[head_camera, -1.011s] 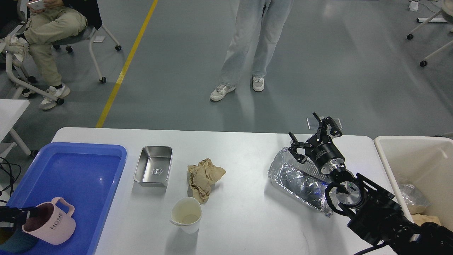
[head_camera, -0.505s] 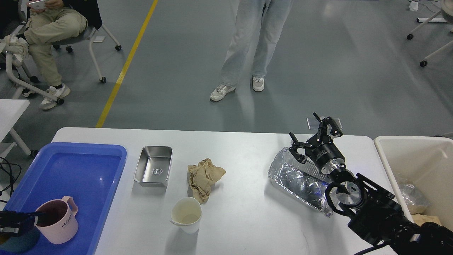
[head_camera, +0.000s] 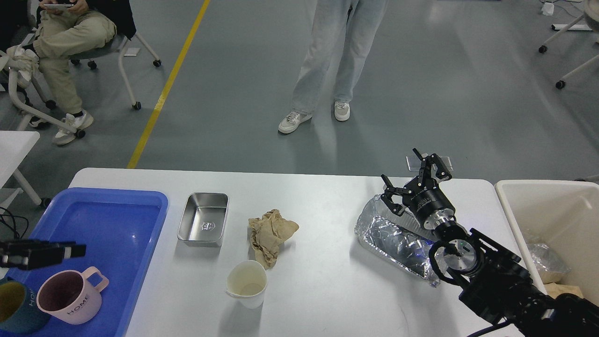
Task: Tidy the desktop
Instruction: 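Release the mug and raise the left gripper away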
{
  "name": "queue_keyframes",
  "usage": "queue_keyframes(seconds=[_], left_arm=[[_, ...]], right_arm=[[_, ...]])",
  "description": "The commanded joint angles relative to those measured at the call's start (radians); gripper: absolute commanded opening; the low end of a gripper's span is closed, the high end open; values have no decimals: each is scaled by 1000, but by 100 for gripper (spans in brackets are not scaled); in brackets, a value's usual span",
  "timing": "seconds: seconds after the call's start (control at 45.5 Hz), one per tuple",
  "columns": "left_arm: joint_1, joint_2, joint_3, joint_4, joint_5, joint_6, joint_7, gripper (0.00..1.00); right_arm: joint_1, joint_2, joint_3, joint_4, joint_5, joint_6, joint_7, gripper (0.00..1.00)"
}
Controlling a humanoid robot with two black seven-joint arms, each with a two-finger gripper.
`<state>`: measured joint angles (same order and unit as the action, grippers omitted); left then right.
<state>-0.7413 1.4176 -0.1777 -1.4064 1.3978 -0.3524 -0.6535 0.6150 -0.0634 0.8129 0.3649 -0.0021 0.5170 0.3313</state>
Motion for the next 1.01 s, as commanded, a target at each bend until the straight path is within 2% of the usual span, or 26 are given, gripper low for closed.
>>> queue_keyframes(seconds=[0.0,0.066,0.11,0.527,0.989], left_arm=[[-160,38,-3,-6,-111,-118,72,73],[-220,43,-2,-6,-117,-146,103,78],[-248,50,-2,-6,-120,-155,107,80],[-418,110,-5,-8,-125,-224,104,95],[-445,89,-5,0,-135,-224,109,97]], right_arm=[[-6,2,0,0,1,-2,0,100],[-8,5,0,0,-1,-2,0,100],[-8,10,0,0,-1,-2,0,100],[-8,16,0,0,1,-2,0,100],[-8,19,0,0,-1,-2,0,100]])
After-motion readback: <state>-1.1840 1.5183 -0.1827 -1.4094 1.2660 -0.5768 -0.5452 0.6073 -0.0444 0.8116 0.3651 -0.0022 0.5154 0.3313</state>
